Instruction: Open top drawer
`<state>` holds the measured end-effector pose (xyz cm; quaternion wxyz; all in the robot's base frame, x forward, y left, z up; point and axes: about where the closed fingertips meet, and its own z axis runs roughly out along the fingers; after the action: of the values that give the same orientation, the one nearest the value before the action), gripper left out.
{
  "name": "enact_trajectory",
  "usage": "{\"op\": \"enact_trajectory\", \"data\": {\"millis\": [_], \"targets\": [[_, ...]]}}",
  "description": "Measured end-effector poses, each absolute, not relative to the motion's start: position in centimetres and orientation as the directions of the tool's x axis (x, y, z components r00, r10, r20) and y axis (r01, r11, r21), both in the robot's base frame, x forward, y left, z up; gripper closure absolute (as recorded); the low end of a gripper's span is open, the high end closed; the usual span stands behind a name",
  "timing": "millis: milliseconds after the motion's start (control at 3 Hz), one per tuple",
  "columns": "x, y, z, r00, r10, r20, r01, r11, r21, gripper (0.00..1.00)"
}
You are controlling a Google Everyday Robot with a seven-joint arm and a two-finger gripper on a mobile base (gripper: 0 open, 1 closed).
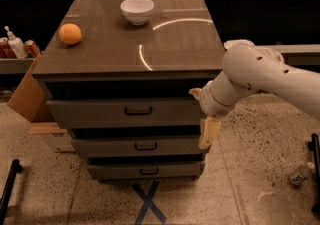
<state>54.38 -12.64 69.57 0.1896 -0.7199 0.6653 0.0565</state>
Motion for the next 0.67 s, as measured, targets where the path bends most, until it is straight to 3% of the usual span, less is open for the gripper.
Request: {"op": "enact_trajectory", "data": {"millis": [667], "targets": [[57.2, -11.6, 68.1, 0.115, -0.945, -0.305, -0.975, -0.048, -0.218, 0.0]]}}
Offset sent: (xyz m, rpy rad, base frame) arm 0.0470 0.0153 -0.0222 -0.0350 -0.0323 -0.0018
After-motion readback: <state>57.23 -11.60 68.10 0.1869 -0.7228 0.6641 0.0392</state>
